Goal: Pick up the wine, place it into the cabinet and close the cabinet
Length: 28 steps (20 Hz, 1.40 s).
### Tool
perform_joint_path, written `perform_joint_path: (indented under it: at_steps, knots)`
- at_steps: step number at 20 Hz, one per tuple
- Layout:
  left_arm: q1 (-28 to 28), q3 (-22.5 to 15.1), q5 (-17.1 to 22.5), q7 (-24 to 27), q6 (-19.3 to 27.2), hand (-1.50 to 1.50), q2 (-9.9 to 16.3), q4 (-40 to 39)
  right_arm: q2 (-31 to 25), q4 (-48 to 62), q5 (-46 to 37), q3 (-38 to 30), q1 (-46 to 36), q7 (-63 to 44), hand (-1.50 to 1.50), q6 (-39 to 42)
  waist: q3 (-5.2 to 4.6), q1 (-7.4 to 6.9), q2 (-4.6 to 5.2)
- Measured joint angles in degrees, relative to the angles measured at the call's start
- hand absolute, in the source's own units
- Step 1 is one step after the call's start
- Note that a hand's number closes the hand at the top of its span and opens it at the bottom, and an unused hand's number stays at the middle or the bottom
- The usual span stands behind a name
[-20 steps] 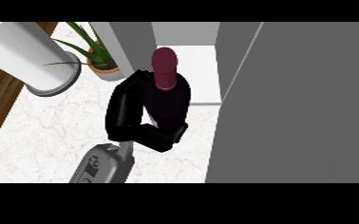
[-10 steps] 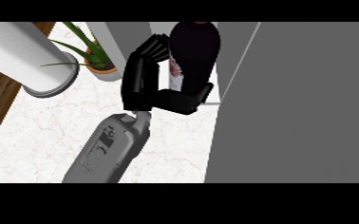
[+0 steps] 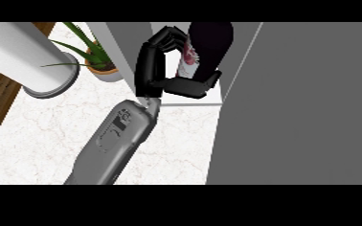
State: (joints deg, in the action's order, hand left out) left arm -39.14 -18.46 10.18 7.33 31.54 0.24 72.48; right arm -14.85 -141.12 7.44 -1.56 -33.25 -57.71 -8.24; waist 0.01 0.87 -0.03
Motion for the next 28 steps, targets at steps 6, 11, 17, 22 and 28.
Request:
perform_joint_path:
  at_steps: [6,11,17,22,28]
  knots:
    - [-3.2,0.2,0.2,4.1,0.5,1.5,-0.2,-7.9,-0.1,0.2,-0.1,0.1,-1.3,-0.3,-1.5,-0.2,-0.02,0.11,0.02]
    - [-2.9,-0.1,1.4,7.5,0.1,1.5,-0.2,-11.2,0.1,0.9,1.0,-1.5,0.9,1.2,-1.5,1.1,0.0,-0.05,0.05]
    - [-3.3,-1.4,6.1,13.2,0.5,1.5,-0.2,-17.7,0.6,0.7,1.1,-0.8,1.8,1.8,-1.5,1.5,-0.02,0.34,0.13]
    - [-4.9,-1.0,9.1,17.6,-0.8,1.5,-0.2,-25.0,0.8,1.3,1.8,-2.2,1.7,2.8,-1.5,2.4,-0.02,0.51,0.22]
    - [-5.3,-3.7,10.2,21.3,0.7,1.5,-0.2,-31.5,0.9,2.0,2.0,-2.4,0.5,2.3,-1.5,2.4,-0.03,0.65,0.18]
